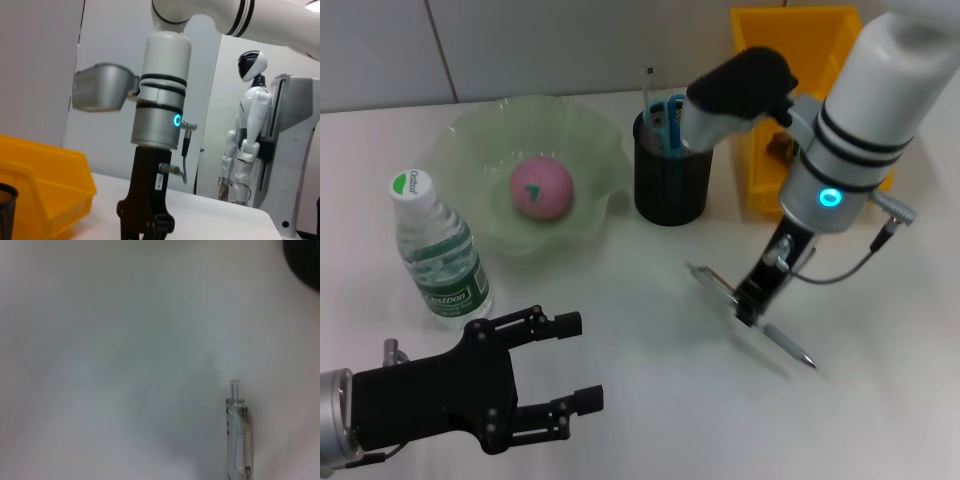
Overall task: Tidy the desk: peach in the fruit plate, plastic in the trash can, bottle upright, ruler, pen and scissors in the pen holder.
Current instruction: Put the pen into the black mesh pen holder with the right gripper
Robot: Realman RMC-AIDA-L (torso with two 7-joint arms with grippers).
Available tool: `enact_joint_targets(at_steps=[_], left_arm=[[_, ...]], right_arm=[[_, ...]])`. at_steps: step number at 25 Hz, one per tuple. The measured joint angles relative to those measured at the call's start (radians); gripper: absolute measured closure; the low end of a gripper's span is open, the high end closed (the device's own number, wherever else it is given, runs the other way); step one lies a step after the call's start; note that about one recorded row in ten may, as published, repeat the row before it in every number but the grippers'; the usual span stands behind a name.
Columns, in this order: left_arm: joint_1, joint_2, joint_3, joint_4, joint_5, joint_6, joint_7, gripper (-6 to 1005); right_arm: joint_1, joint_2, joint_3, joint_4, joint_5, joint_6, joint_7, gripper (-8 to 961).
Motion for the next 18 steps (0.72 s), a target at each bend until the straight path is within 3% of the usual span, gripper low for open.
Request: enact_joint_targets(at_steps=[8, 18], left_arm=[[0.011, 0.001, -0.002, 0.0, -0.03, -0.001, 0.009, 208], [0.01, 0.001, -0.011, -0.004, -0.041, -0.013, 0.028, 208]], right_arm=[[-0.123, -0.001, 0.154, -0.16, 0.161, 0.038, -0.273, 841], [-0.261, -0.002, 0.349, -0.162, 0.468, 0.123, -0.69, 842]])
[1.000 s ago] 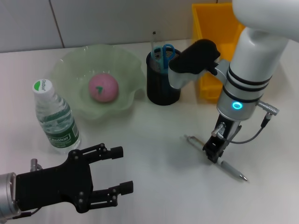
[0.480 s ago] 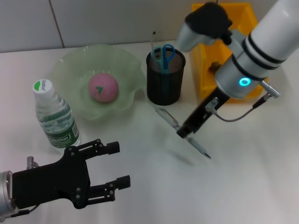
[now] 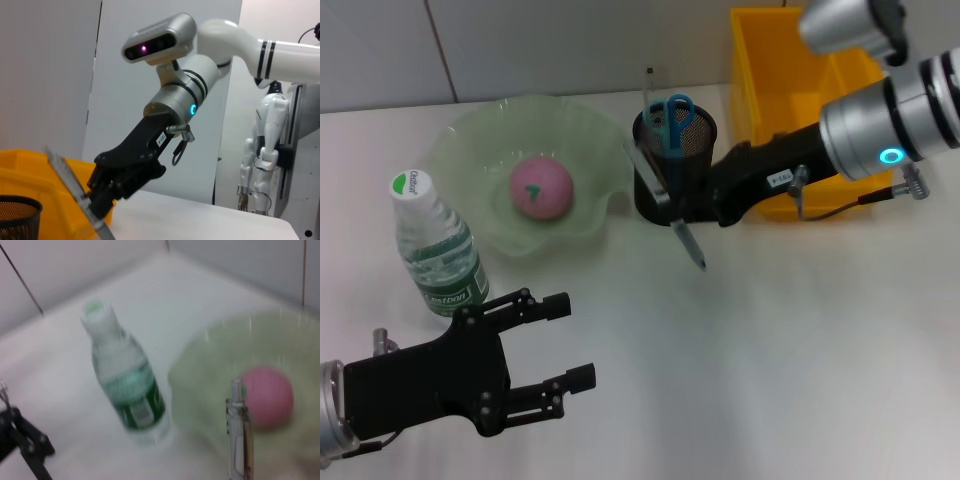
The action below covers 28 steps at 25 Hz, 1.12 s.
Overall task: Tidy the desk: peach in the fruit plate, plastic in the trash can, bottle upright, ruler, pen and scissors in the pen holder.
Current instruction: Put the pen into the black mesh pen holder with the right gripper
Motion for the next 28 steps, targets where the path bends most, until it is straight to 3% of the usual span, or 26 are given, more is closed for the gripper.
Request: enact_joint_targets(at_steps=[3, 12, 18, 28], left_arm=[[-0.004, 0.0, -0.003, -0.002, -0.005, -0.001, 0.007, 208], [-0.004, -0.002, -0.003, -0.002, -0.01, -0.011, 0.007, 208], [0.0, -0.002, -0.004, -0.002, -0.012, -0.017, 0.01, 208], [0.005, -0.002, -0.005, -0.004, -0.012, -0.024, 0.033, 208]], right_arm=[[-0.047, 0.0, 0.041, 0.052, 0.167, 0.026, -0.195, 841], [-0.128, 0.0, 0.142, 0.177, 0.469, 0.036, -0.452, 831], [-0.132, 0.0, 0.216, 0.27, 0.582, 0.097, -0.539, 824], [-0.078, 0.0, 0.211, 0.382, 0.639, 0.266, -0.63, 813]])
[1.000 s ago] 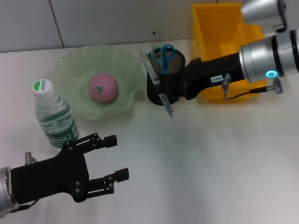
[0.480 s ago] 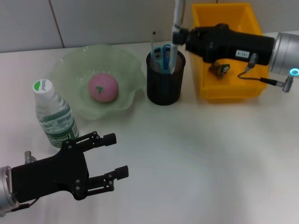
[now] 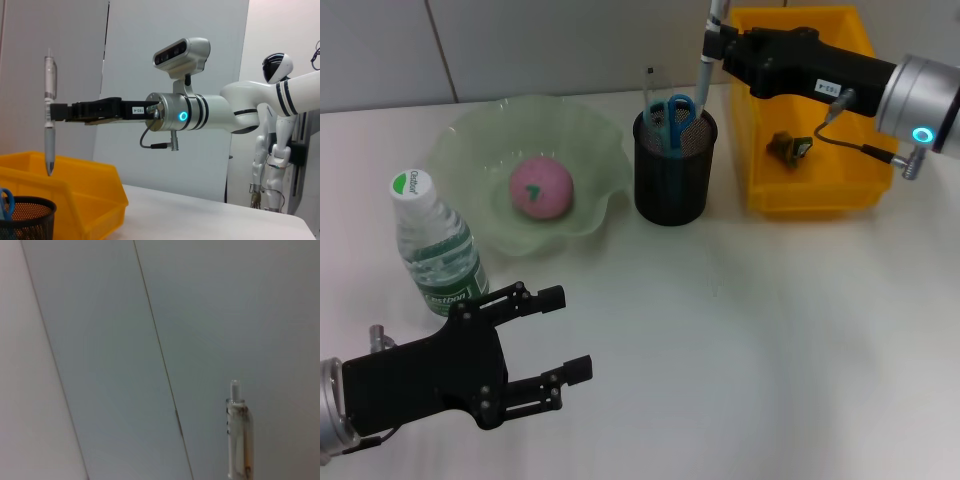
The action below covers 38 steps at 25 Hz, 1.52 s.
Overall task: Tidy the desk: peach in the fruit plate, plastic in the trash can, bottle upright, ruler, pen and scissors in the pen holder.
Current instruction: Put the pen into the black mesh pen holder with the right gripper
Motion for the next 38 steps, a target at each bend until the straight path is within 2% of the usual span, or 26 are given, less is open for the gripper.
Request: enact_joint_targets(at_steps=[19, 34, 38], left_arm=[[0.02, 0.003, 0.0, 0.0, 0.001, -0.003, 0.018, 207], [0.028, 0.006, 0.0, 0.001, 0.0, 0.006, 0.018, 207], [0.031, 0.007, -0.001, 0.002, 0.0, 0.006, 0.018, 207]], right_arm=[[0.078, 0.008, 0.002, 0.213, 0.01, 0.114, -0.179, 792], [0.076, 0.008, -0.003, 0.244, 0.044, 0.134, -0.196, 776], [0.072, 0.008, -0.003, 0.245, 0.041, 0.134, -0.194, 654]])
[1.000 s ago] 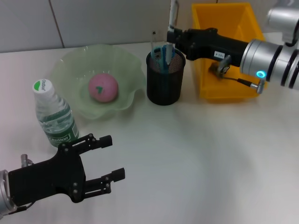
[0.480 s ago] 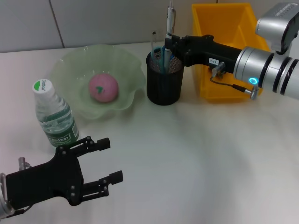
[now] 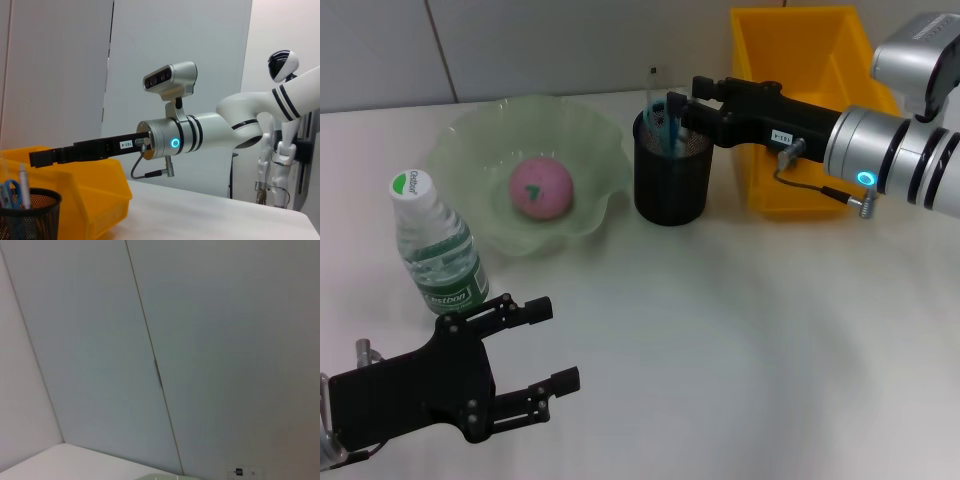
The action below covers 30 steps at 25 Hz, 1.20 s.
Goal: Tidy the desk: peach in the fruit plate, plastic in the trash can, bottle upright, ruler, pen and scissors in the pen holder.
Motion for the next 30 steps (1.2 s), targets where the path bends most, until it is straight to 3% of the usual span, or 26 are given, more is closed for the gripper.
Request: enact_joint_targets(at_steps=[4, 9, 16, 20, 26, 30], left_arm=[[0.0, 0.0, -0.001, 0.0, 0.0, 0.0, -0.001, 207], [0.002, 0.0, -0.004, 0.0, 0.0, 0.0, -0.005, 207], [0.006, -0.002, -0.005, -0.001, 0.0, 0.001, -0.024, 207], [0.009, -0.003, -0.007, -0.001, 0.0, 0.0, -0.051, 207], [0.01, -0.006, 0.002, -0.002, 0.007, -0.025, -0.085, 213], [0.005, -0.005, 0.013, -0.003, 0.02, -0.061, -0.105, 217]], right_arm=[[-0.005, 0.0, 0.002, 0.0, 0.003, -0.005, 0.0, 533], [-0.02, -0.004, 0.008, -0.003, 0.014, -0.06, 0.038, 312], [-0.11, -0.011, 0.009, -0.071, 0.034, -0.293, 0.091, 206], [-0.166, -0.035, -0.024, -0.105, 0.004, -0.42, 0.096, 133], [-0.205, -0.076, -0.032, -0.113, -0.186, -0.62, 0.111, 133], [-0.221, -0.092, -0.026, -0.114, -0.303, -0.681, 0.12, 133]])
